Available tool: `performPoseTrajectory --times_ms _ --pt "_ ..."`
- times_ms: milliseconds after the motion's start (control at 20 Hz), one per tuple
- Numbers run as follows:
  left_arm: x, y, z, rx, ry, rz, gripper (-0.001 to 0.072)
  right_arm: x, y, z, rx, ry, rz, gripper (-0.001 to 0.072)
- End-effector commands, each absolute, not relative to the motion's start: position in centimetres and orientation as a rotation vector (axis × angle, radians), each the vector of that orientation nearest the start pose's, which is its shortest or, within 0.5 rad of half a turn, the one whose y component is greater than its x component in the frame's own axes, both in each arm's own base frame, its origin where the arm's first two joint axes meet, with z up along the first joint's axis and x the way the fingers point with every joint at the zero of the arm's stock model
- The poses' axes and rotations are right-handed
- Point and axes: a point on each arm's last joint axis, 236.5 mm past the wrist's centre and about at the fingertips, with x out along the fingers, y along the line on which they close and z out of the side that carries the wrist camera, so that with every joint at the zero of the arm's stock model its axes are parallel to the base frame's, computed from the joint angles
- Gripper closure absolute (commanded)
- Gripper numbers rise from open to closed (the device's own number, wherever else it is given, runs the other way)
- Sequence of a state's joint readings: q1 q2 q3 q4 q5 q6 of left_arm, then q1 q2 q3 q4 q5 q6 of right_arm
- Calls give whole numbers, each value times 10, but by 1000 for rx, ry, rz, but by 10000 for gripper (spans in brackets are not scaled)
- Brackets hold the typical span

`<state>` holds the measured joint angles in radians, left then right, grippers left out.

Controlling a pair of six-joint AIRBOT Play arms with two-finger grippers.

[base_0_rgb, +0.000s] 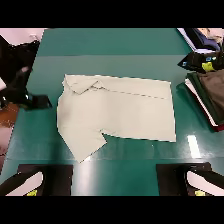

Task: Fold the shirts.

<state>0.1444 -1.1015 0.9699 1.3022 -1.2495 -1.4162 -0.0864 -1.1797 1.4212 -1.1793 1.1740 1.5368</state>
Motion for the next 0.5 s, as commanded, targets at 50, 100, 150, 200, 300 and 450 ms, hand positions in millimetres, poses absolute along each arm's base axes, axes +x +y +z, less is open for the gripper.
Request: performPoseTrajectory --times_ms 50,100,150,200,300,450 --pt "249 -38 -58 -349 1482 -153 165 413 69 170 286 915 254 259" --pt "243 -40 -66 -359 1496 -150 166 413 73 170 282 916 261 259" --pt "238 -42 -71 -371 1506 -150 165 412 75 170 279 917 267 259" --pt "235 -43 -74 -376 1514 -149 166 412 76 170 279 917 268 259" --pt "235 -42 -78 -377 1508 -140 166 412 76 169 280 918 268 259" --pt "244 -46 -77 -408 1468 -140 166 411 76 168 279 926 270 259"
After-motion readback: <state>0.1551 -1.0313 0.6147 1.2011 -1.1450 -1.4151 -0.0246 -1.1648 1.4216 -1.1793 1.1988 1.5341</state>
